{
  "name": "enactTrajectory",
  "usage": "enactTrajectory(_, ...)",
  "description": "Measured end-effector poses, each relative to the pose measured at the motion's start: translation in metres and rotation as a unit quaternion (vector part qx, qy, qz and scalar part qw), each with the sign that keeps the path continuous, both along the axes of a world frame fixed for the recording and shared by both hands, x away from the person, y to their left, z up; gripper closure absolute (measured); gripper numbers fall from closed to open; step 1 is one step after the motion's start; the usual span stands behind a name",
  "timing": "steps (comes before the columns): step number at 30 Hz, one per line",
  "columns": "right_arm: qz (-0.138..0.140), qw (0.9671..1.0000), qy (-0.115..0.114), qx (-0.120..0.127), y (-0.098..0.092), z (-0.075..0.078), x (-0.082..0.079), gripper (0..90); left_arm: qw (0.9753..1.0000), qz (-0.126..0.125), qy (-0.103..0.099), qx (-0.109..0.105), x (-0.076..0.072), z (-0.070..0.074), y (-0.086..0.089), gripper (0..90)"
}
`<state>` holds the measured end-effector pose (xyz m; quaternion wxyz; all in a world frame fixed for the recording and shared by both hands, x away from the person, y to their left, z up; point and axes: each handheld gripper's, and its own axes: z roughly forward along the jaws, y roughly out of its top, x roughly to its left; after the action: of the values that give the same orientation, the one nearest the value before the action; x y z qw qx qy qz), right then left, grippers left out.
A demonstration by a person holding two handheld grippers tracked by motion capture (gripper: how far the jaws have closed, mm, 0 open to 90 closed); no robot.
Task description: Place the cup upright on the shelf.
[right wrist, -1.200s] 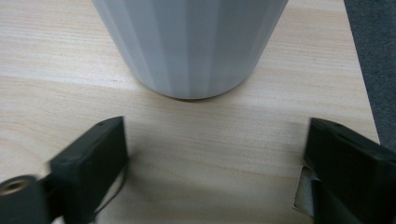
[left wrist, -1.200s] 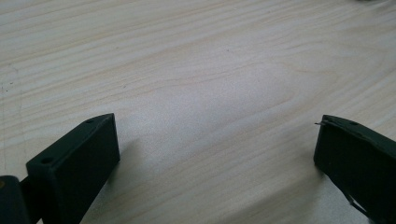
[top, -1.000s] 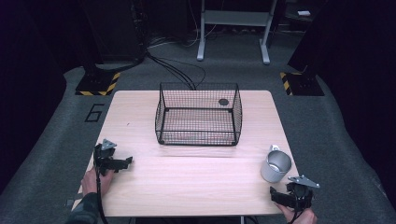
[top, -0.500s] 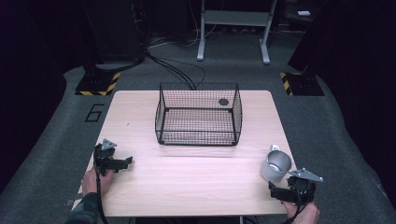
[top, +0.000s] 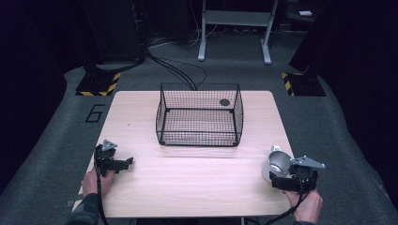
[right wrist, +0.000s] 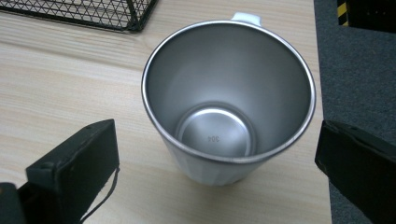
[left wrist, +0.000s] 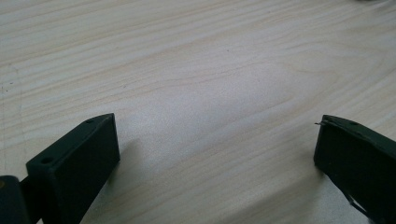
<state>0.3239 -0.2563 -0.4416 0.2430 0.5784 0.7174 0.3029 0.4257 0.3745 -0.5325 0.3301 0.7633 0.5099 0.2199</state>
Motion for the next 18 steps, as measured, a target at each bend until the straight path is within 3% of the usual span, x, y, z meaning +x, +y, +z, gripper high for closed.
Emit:
enactTrajectory(9,-0.006,0.9998,0.02,0.007,0.0,0.0,0.024,0.0,1.0,0.0,0.0,-0.001,0.0,0.0,0.0,0.3)
enactTrajectory(16,-0.01,0.9994,0.032,0.006,0.004,-0.001,0.033,0.0,1.0,0.0,0.0,0.0,0.0,0.0,0.0,0.3)
enactTrajectory(18,-0.011,0.999,0.044,0.002,0.005,-0.002,0.036,0.0,1.0,0.0,0.0,0.0,0.0,0.0,0.0,0.3)
